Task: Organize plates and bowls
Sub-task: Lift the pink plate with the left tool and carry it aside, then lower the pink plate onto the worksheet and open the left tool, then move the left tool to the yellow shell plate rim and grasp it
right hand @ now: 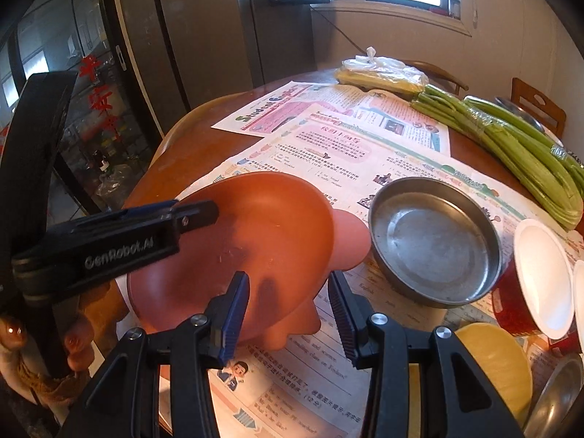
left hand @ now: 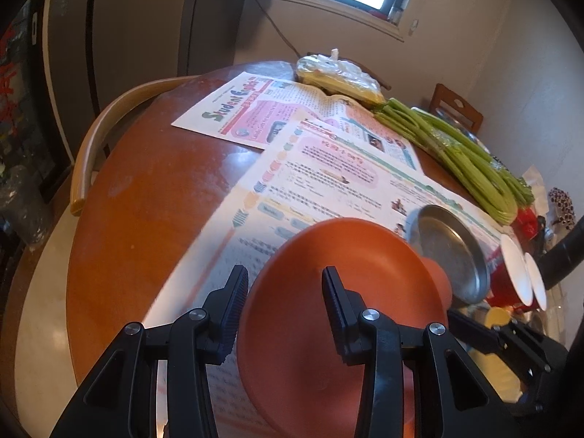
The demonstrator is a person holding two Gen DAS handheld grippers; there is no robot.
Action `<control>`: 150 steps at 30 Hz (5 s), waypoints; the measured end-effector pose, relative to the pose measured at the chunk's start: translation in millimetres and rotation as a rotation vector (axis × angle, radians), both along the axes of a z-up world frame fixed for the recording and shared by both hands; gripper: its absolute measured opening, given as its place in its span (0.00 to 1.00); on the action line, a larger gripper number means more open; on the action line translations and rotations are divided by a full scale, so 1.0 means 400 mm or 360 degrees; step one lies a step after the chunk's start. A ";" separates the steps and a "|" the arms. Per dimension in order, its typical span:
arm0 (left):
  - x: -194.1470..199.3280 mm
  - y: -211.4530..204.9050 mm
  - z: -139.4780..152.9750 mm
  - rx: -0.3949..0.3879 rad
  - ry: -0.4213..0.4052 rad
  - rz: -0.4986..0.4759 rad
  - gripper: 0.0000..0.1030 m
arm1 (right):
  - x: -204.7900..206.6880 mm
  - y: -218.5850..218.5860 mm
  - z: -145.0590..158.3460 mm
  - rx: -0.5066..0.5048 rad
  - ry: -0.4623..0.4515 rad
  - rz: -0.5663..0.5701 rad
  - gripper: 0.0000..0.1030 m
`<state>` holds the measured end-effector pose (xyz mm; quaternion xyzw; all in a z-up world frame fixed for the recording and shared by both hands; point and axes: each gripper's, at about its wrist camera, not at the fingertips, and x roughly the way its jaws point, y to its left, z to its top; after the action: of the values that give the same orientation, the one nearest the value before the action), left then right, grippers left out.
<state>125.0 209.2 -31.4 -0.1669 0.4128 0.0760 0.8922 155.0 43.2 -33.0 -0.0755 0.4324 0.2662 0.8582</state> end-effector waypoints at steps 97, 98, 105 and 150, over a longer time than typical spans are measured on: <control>-0.128 -0.425 0.075 0.0224 -0.0109 -0.0472 0.53 | -0.274 -0.427 0.039 0.0229 0.0036 -0.0435 0.45; -0.128 -0.429 0.073 0.0226 -0.0104 -0.0476 0.53 | -0.274 -0.428 0.036 0.0230 0.0043 -0.0439 0.45; -0.125 -0.450 0.061 0.0243 -0.0073 -0.0510 0.53 | -0.261 -0.454 0.020 0.0247 0.0079 -0.0490 0.45; -0.117 -0.451 -0.031 0.0276 0.0074 -0.0533 0.53 | -0.256 -0.369 -0.020 0.0099 0.0141 -0.0371 0.45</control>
<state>78.1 29.0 -43.9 -0.0166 0.4471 -0.0345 0.8936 52.7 -104.5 -41.0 0.0139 0.4673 0.1809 0.8653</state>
